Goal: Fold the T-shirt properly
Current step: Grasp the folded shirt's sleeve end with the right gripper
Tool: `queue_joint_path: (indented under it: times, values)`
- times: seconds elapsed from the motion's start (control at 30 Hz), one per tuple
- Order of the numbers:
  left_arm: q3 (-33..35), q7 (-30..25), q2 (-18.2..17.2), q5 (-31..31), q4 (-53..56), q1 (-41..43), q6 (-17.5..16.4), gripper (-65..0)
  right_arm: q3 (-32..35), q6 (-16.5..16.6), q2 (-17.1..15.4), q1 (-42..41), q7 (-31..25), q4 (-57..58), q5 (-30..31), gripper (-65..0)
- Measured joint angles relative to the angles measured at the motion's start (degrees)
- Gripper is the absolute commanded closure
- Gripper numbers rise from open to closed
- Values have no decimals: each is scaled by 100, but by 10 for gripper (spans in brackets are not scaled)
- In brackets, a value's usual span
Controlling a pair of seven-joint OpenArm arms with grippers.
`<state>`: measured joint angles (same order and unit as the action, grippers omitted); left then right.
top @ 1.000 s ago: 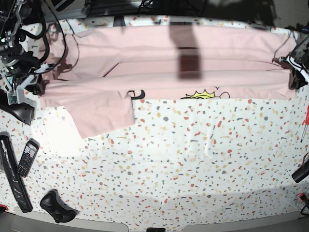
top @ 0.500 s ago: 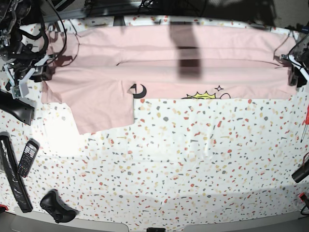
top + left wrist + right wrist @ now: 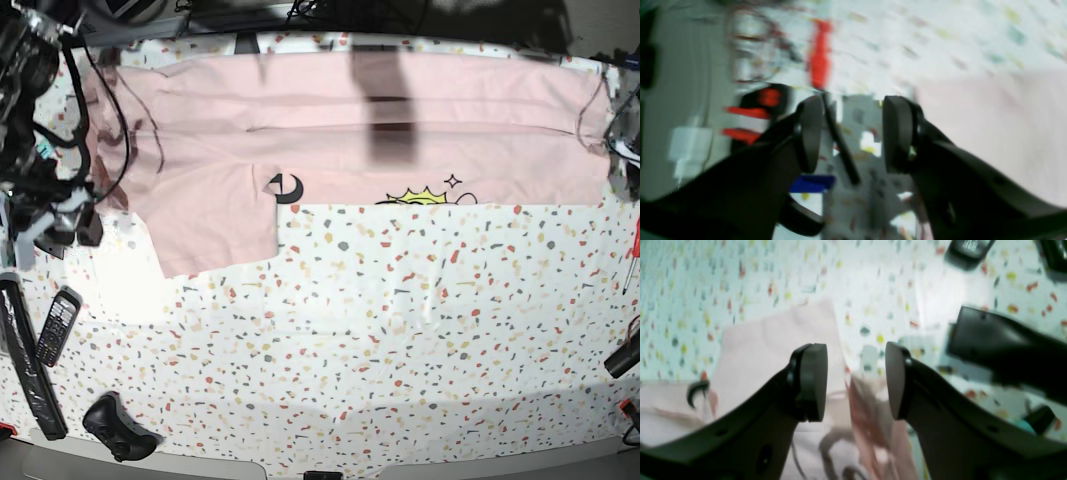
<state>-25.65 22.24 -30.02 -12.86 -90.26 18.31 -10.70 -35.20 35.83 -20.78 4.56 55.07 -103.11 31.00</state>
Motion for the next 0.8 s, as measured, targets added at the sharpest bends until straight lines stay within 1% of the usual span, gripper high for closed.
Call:
queue_joint_path:
  times: [0.03, 0.07, 0.13, 0.2, 0.27, 0.37, 0.43, 0.53, 0.63, 0.7, 0.8]
  values:
    - [-11, -11, 48, 13, 0, -96, 192, -277, 96, -11, 0, -179, 37, 155, -13, -276]
    - [-22, -20, 114, 17, 0, -184, 302, -277, 210, -11, -2, -345, 31, 334, 2, -276]
    - [-20, -37, 245, -4, 0, -295, 238, -277, 476, -20, -13, -662, 26, 772, -107, -276]
    - [-13, -59, 483, -28, 0, -389, 245, -277, 822, -28, -35, -1019, 48, 1272, -262, -276]
    - [-9, -105, 713, -35, 0, -450, 201, -277, 1274, -28, -138, -1388, 52, 1808, -328, -276]
    - [-9, -317, 925, -20, 0, -474, 149, -277, 1937, -24, -238, -1991, 57, 2601, -625, -276]
    - [-9, -345, 1016, -20, 0, -470, 125, -277, 2286, -28, -243, -2345, 42, 3165, -750, -276]
    - [-9, -367, 1047, -17, 4, -468, 94, -277, 2693, -48, -229, -2793, 72, 3952, -922, -276]
    - [-9, -382, 1045, -17, 2, -470, 87, -277, 2953, -46, -216, -3143, 66, 4492, -1158, -276]
    - [-9, -382, 1047, -17, 2, -468, 87, -277, 3093, -46, -212, -3340, 76, 4743, -1174, -276]
    - [-9, -385, 1047, -17, 2, -470, 87, -277, 3263, -46, -201, -3475, 262, 5001, -1163, -276]
